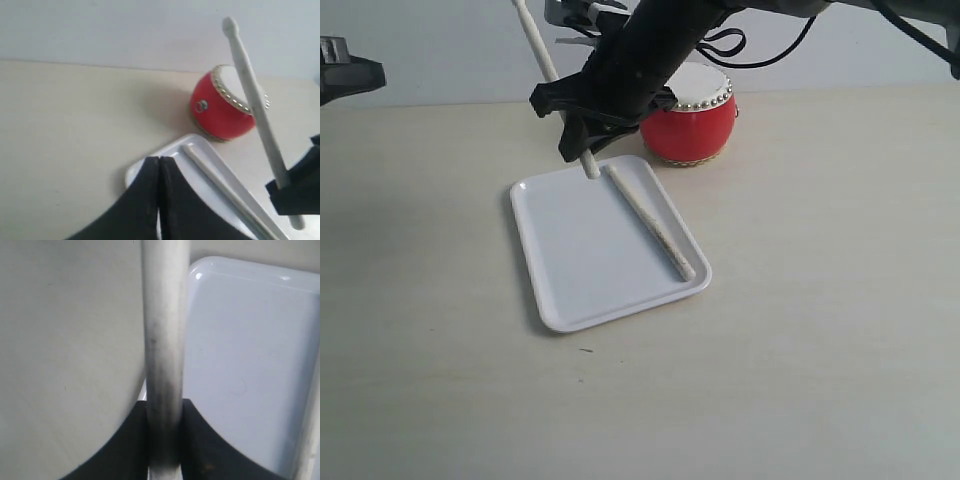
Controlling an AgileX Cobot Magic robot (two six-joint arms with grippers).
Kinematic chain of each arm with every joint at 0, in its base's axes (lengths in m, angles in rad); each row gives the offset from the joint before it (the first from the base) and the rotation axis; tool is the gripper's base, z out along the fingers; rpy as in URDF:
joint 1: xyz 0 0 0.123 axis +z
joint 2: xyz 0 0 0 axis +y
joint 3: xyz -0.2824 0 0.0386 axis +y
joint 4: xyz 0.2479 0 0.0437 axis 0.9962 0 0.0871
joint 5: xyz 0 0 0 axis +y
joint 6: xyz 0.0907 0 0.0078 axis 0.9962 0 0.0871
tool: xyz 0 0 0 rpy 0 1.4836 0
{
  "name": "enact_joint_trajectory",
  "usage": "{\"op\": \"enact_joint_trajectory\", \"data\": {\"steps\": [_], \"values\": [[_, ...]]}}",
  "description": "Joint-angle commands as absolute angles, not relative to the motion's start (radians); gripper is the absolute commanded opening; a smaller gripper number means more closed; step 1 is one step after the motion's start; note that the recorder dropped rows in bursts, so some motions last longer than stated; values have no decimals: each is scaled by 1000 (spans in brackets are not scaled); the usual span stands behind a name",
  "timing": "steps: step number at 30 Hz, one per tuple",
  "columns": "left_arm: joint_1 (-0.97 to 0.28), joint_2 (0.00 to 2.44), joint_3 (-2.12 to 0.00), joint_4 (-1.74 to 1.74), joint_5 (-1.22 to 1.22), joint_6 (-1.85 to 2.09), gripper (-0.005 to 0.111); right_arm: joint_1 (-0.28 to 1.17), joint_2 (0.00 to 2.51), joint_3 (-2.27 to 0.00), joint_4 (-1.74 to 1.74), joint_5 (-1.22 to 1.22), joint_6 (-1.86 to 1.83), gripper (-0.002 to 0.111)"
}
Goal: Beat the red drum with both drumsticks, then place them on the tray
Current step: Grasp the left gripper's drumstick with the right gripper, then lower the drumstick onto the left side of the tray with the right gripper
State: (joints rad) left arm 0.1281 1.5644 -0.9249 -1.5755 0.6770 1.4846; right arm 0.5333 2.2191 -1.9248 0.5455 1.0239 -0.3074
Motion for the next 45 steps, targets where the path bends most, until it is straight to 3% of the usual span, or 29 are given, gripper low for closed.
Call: {"op": "enact_joint_trajectory", "data": {"steps": [1, 7, 19, 45], "values": [[131, 1441, -875, -1579, 503, 1493, 0, 533, 2217, -1921, 540, 1033, -307, 0], [131, 1283, -805, -1579, 310, 1509, 0, 533, 2217, -1921, 540, 1070, -304, 0], [131, 1033, -742, -1579, 310, 1509, 0, 535, 2217, -1921, 338, 1181, -94, 0], [131, 1031, -742, -1579, 378, 1509, 0, 639, 2389, -1906, 284, 1221, -22, 0]]}}
